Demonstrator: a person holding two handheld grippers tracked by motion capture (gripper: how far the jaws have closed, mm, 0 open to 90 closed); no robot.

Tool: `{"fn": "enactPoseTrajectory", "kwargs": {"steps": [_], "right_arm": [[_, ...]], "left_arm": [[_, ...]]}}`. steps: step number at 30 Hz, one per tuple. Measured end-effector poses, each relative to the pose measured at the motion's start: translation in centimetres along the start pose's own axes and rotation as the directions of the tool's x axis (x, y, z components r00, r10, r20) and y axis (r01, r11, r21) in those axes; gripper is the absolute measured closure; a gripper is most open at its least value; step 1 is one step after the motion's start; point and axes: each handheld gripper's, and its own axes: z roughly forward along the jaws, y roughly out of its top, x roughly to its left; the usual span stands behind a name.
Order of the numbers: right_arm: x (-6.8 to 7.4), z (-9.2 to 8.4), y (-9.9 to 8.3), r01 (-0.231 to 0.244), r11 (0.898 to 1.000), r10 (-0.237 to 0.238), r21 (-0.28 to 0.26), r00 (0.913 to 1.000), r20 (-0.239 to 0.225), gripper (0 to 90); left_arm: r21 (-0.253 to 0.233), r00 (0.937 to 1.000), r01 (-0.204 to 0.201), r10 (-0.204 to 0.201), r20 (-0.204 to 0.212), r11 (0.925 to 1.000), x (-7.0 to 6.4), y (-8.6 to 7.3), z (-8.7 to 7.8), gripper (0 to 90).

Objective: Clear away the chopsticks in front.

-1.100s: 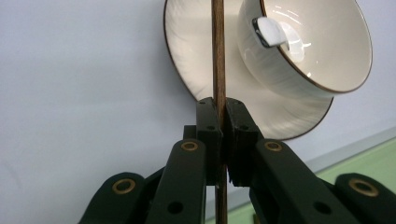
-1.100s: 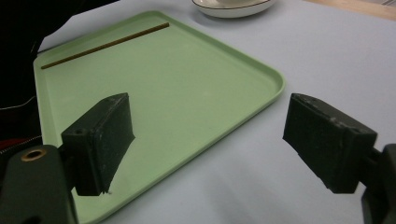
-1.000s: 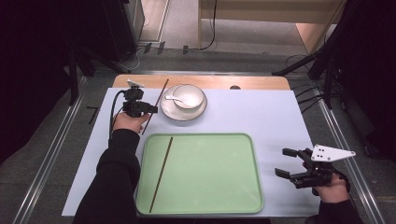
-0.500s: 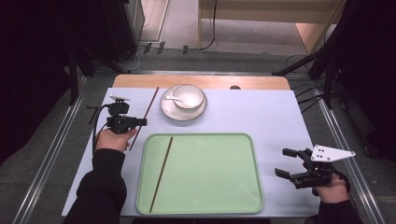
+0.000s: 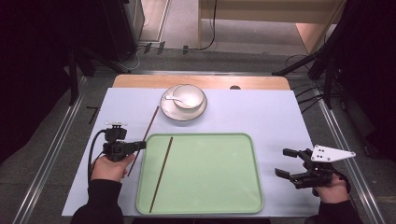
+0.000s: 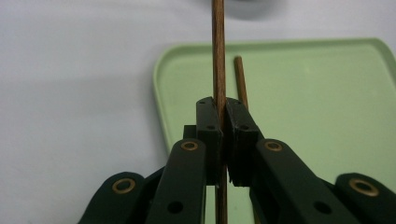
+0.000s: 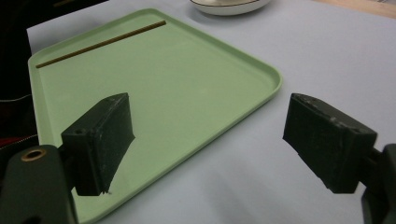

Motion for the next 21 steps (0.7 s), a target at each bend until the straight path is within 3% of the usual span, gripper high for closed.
{"fn": "enactPoseTrajectory", "kwargs": {"steps": [6,14,21], "right_arm": [[0.0,0.0,0.0,-0.001,1.000,0.001,-0.001,1.0000,-0.002,16.2],[0.0,-0.1,0.1,0.003,1.000,-0.003,-0.009,1.0000,-0.002,16.2],[0.1,-0.1,0.0,0.007,1.000,-0.007,-0.006,1.0000,-0.004,16.2]], "left_arm": [[-0.005,0.9999,-0.003,0.003,0.016,1.0000,-1.2,-2.3,0.1,86.5],[0.018,0.9978,0.044,-0.045,0.050,0.9989,-1.8,-5.5,0.1,86.3],[0.042,0.9982,0.052,-0.053,0.029,0.9978,-2.1,-7.1,0.5,86.1]]}}
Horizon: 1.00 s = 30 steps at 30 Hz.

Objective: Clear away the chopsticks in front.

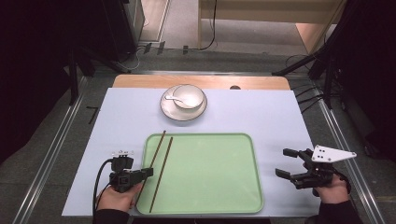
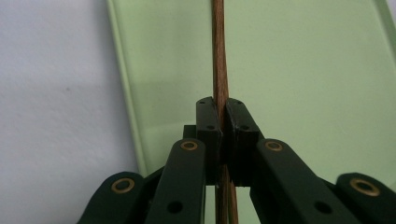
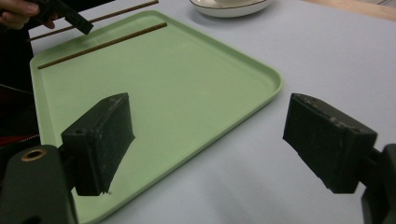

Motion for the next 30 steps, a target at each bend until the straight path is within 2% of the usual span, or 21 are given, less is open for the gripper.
{"fn": "enactPoseTrajectory", "kwargs": {"steps": [6,11,15,20,24,26,27,28,30], "right_arm": [[0.0,-0.1,0.0,-0.006,1.000,0.006,-0.002,1.0000,0.005,16.2],[-0.1,0.0,0.0,-0.001,1.000,0.001,0.002,1.0000,0.004,16.2],[0.0,0.0,0.0,0.002,1.000,-0.002,0.000,1.0000,0.000,16.2],[0.0,0.0,0.0,0.000,1.000,0.000,0.004,1.0000,0.000,16.2],[0.0,0.0,0.0,0.000,1.000,0.000,0.005,1.0000,-0.001,16.2],[0.0,0.1,0.0,0.000,1.000,0.000,0.003,1.0000,-0.002,16.2],[0.0,0.0,0.0,-0.001,1.000,0.001,0.004,1.0000,-0.001,16.2],[0.0,0.0,0.0,0.000,1.000,0.000,0.004,1.0000,-0.002,16.2],[0.0,0.0,0.0,0.001,1.000,-0.001,0.003,1.0000,-0.003,16.2]], "left_arm": [[0.034,0.9995,0.024,-0.023,-0.021,0.9991,0.3,-0.7,0.5,86.0],[0.050,0.9986,0.019,-0.016,-0.051,0.9986,0.4,-0.7,1.0,85.8],[0.048,0.9985,0.017,-0.014,-0.052,0.9987,0.4,-0.6,1.2,85.4],[0.053,0.9981,-0.013,0.016,-0.060,0.9985,0.2,-0.4,1.3,82.7],[0.051,0.9991,-0.013,0.015,-0.040,0.9986,0.3,-0.3,1.3,79.2],[0.046,0.9988,-0.034,0.036,-0.034,0.9983,0.3,-0.1,1.0,71.3],[0.028,0.9983,-0.053,0.054,-0.024,0.9982,0.2,0.1,0.7,67.4],[-0.005,0.9961,-0.088,0.088,-0.001,0.9961,0.2,0.3,0.2,63.7],[-0.044,0.9913,-0.130,0.131,0.018,0.9906,0.3,0.7,-0.5,55.8]]}}
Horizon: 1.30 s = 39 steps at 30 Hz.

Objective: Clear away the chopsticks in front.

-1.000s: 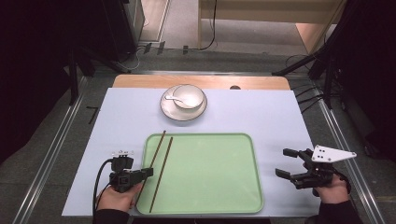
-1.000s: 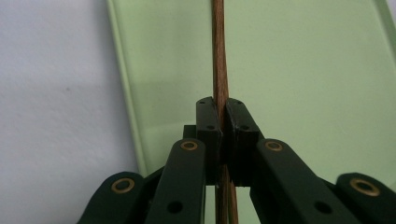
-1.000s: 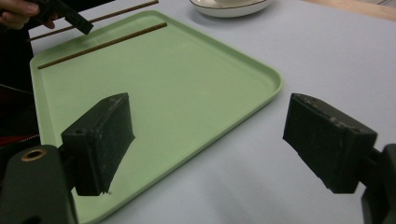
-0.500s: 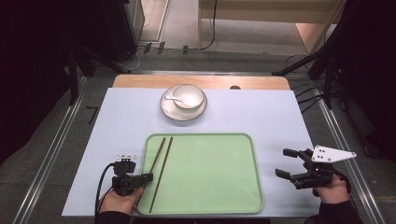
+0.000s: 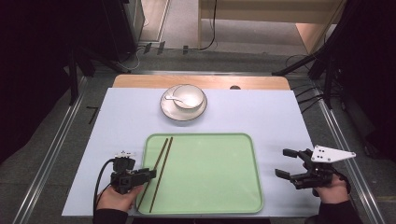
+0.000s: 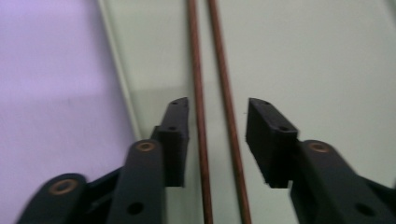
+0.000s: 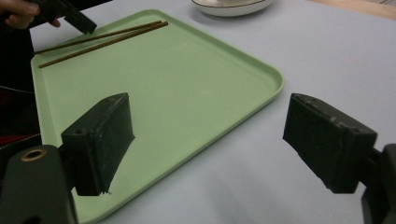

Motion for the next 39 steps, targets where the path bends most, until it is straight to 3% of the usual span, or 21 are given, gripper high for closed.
{"fn": "enactPoseTrajectory", "kwargs": {"steps": [3,6,8,11,16,19,24,30,36,39], "right_arm": [[-0.1,0.0,0.0,-0.002,1.000,0.002,0.001,1.0000,-0.001,16.2],[-0.1,0.0,-0.1,-0.007,1.000,0.007,0.002,1.0000,0.001,16.2],[-0.1,0.0,0.0,-0.005,1.000,0.005,0.000,1.0000,0.002,16.2],[-0.1,0.0,0.0,-0.007,1.000,0.007,0.001,1.0000,0.001,16.2],[-0.1,0.0,-0.1,-0.011,1.000,0.011,0.003,0.9999,0.002,16.2],[-0.2,0.0,-0.1,-0.013,1.000,0.013,0.005,0.9999,0.001,16.1],[-0.1,0.0,-0.1,-0.013,1.000,0.013,0.005,0.9999,0.001,15.9],[0.0,0.0,0.0,-0.014,1.000,0.014,0.004,0.9999,0.003,15.9],[-0.1,-0.1,0.0,-0.016,1.000,0.016,0.003,0.9999,0.005,15.8],[-0.1,-0.1,0.0,-0.015,1.000,0.015,0.003,0.9999,0.006,15.8]], "left_arm": [[-0.032,0.9985,-0.046,0.047,0.028,0.9985,0.9,0.6,-0.9,47.4],[-0.042,0.9980,-0.048,0.050,0.039,0.9980,1.9,0.8,-1.4,41.7],[-0.046,0.9959,-0.073,0.075,0.050,0.9963,2.5,0.9,-1.7,38.2],[-0.060,0.9902,-0.133,0.135,0.035,0.9894,3.3,0.9,-2.3,35.3],[-0.086,0.9817,-0.186,0.189,0.025,0.9788,4.5,0.8,-3.0,31.8],[-0.111,0.9800,-0.192,0.197,0.029,0.9750,5.3,0.5,-3.7,30.5],[-0.145,0.9754,-0.219,0.221,-0.002,0.9650,6.6,-0.3,-4.7,27.9],[-0.156,0.9684,-0.249,0.248,-0.024,0.9559,7.3,-0.7,-4.6,27.6],[-0.154,0.9674,-0.251,0.253,-0.008,0.9557,7.4,-0.7,-4.6,26.8],[-0.166,0.9705,-0.240,0.241,-0.016,0.9566,7.3,-0.7,-4.6,26.7]]}}
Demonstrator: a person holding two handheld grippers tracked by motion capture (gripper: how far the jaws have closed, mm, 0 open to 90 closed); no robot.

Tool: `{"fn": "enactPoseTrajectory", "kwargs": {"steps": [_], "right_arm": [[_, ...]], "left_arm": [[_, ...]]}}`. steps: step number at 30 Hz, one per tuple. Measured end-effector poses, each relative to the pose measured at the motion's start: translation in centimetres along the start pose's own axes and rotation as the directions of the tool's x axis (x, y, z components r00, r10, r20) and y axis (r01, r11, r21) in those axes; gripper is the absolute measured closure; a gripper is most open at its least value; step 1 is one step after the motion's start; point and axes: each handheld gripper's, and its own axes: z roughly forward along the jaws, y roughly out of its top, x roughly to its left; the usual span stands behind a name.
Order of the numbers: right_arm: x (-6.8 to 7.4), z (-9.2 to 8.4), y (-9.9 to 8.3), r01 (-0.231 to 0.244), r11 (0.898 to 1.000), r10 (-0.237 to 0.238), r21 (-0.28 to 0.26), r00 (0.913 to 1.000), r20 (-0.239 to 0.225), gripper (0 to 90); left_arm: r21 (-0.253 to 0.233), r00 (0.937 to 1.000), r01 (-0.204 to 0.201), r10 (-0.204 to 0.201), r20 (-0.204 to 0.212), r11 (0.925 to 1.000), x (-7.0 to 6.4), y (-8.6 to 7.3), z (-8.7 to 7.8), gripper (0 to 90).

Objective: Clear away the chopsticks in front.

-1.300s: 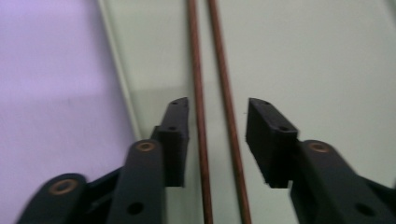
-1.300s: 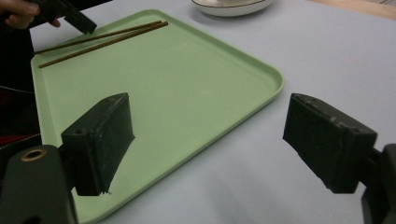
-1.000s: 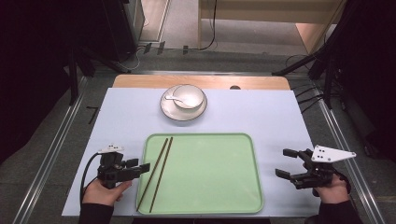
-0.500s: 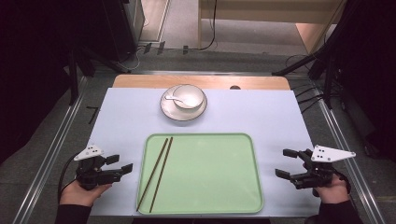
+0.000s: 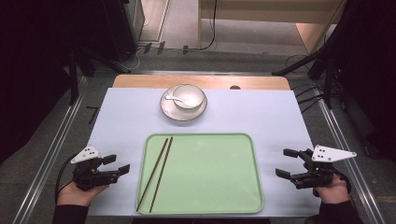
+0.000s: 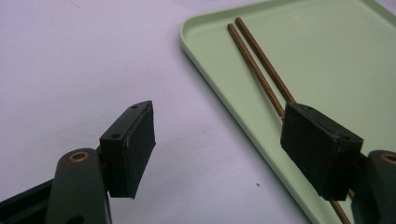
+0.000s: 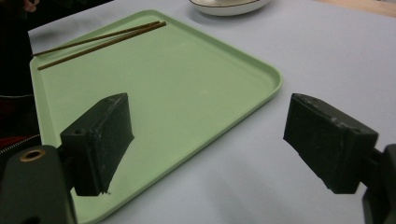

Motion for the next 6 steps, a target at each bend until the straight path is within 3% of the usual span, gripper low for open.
{"fn": "enactPoseTrajectory", "kwargs": {"steps": [6], "right_arm": [[-0.02,0.04,-0.02,-0.001,1.000,0.001,0.000,1.0000,-0.002,15.8]], "left_arm": [[-0.014,0.9999,0.016,-0.016,0.006,0.9998,0.36,-0.06,-0.23,26.4]]}}
